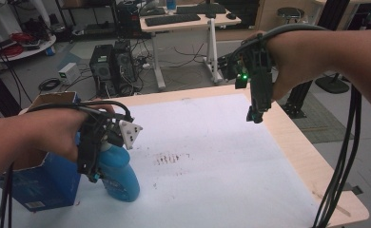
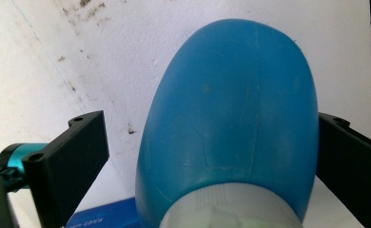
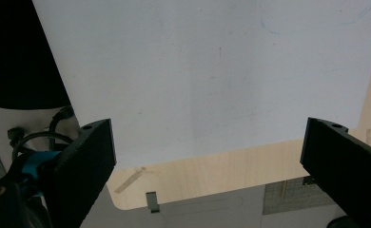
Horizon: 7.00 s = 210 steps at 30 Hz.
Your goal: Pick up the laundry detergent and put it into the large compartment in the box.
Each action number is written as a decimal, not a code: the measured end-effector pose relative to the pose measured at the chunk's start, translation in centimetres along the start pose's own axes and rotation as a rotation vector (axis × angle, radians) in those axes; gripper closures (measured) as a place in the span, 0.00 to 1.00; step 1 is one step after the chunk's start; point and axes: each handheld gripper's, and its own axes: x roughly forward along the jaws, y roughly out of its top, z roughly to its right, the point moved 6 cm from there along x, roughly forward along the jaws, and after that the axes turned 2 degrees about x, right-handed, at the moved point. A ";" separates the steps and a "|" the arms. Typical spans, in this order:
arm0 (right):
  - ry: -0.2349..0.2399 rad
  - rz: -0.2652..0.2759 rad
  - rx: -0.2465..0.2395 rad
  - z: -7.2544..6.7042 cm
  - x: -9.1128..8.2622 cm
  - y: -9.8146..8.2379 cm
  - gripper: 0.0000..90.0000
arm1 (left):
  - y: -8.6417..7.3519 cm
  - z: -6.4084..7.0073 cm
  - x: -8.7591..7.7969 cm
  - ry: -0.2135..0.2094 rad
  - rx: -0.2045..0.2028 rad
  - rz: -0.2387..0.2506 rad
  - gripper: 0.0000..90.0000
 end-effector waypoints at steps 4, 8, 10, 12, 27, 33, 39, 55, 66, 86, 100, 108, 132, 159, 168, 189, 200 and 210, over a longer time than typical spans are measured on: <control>0.001 0.002 0.009 0.0 0.1 0.1 0.04 | 0.0 0.0 0.0 0.000 -0.006 -0.008 0.03; 0.003 0.001 0.005 0.1 0.1 0.1 0.04 | -0.1 0.1 0.0 -0.005 -0.011 -0.020 0.10; 0.002 0.002 -0.001 0.2 0.1 0.1 0.04 | -0.2 0.1 0.0 -0.003 -0.014 -0.020 0.10; 0.002 0.000 0.002 0.2 0.1 0.1 0.04 | -0.2 0.1 0.0 0.003 -0.011 -0.021 0.10; -0.002 -0.003 0.002 0.2 -0.1 0.0 0.04 | 0.0 0.3 -0.1 0.005 -0.019 -0.005 0.23; -0.002 -0.009 -0.002 0.1 0.1 0.5 0.04 | 0.1 0.3 0.0 0.004 -0.021 -0.005 0.25; -0.001 -0.008 -0.007 0.2 0.1 0.5 0.04 | 0.1 0.3 -0.1 -0.001 -0.017 -0.013 0.31; -0.002 -0.014 -0.004 0.2 0.3 0.5 0.04 | 0.3 0.4 0.0 0.002 -0.017 -0.016 0.37; 0.002 -0.019 -0.002 0.3 0.5 0.4 0.04 | 0.4 0.4 -0.1 0.007 -0.014 -0.027 0.39; 0.007 -0.024 -0.020 0.4 1.3 1.0 0.04 | 0.4 1.0 -2.9 -0.038 -0.162 -0.032 0.40; 0.008 -0.027 -0.052 0.6 2.4 1.9 0.04 | -0.6 1.6 -8.0 -0.058 -0.323 -0.029 0.40; 0.014 -0.026 -0.073 0.5 3.0 2.7 0.04 | -1.3 1.8 -11.4 -0.047 -0.391 -0.033 0.40; 0.008 -0.009 -0.090 -0.1 2.8 3.1 0.04 | -9.4 2.9 -20.6 0.000 -0.949 0.029 0.40; 0.007 -0.008 -0.090 0.2 3.0 3.1 0.04 | -16.3 0.9 -15.9 0.000 -1.336 -0.043 0.40; 0.010 -0.007 -0.078 0.3 3.2 2.5 0.04 | -16.9 0.5 -13.1 -0.023 -1.398 -0.053 0.41; 0.014 -0.005 -0.081 0.2 3.4 2.7 0.04 | -17.3 0.9 -4.9 -0.098 -1.305 -0.045 0.41; 0.018 -0.009 -0.083 0.2 3.8 2.9 0.04 | -17.1 1.1 -2.9 -0.044 -1.116 -0.061 0.41; 0.021 -0.014 -0.084 0.1 3.9 3.1 0.04 | -17.0 1.3 -1.4 -0.047 -1.067 -0.056 0.41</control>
